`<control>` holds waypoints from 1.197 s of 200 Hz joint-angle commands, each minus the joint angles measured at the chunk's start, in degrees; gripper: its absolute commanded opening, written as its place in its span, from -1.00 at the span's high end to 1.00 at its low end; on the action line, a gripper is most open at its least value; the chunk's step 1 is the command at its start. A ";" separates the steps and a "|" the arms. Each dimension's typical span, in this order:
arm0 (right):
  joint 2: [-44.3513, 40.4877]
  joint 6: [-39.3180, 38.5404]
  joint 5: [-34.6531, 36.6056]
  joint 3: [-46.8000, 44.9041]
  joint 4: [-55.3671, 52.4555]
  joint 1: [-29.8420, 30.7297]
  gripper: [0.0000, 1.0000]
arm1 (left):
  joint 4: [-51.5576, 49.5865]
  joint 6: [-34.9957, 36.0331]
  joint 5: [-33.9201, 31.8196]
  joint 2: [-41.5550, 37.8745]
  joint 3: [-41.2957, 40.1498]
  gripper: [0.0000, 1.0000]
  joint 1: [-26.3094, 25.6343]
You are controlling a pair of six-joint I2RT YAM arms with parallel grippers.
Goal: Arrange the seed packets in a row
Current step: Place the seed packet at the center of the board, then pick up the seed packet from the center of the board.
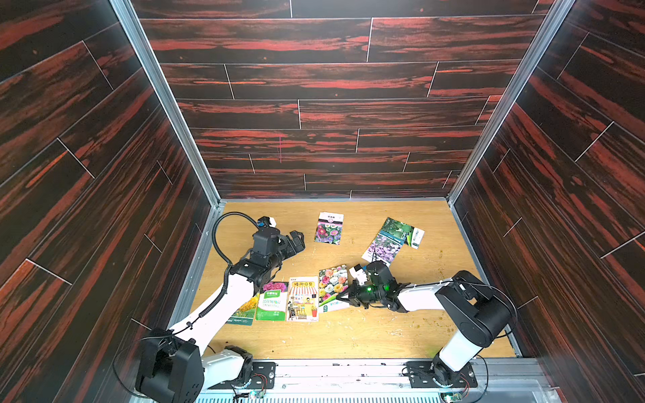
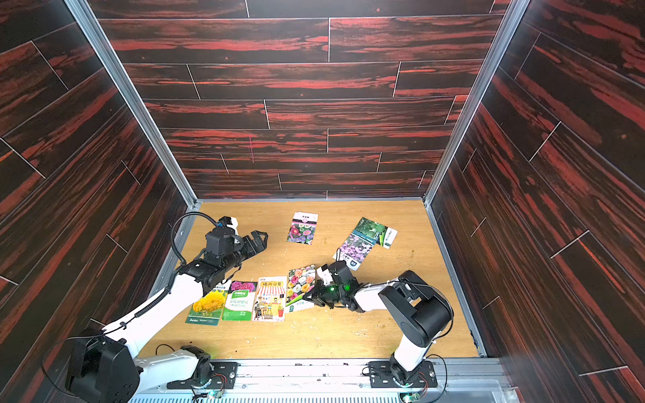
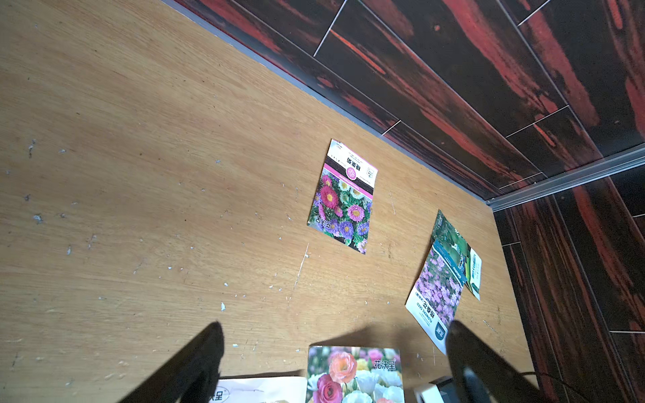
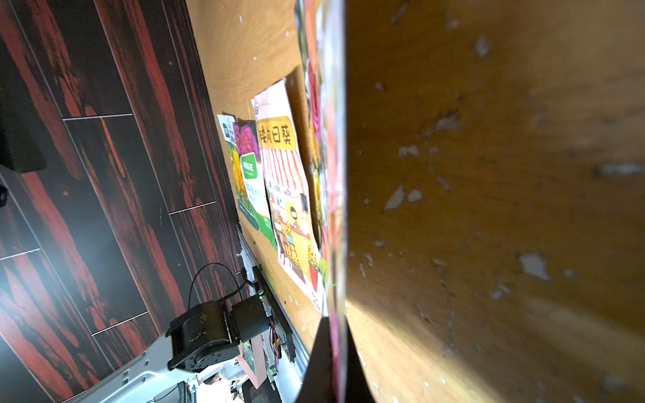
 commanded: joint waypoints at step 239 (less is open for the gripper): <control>7.28 -24.19 8.53 41.71 -43.12 -15.86 -0.60 | 0.98 3.23 5.92 27.86 20.68 -1.00 1.41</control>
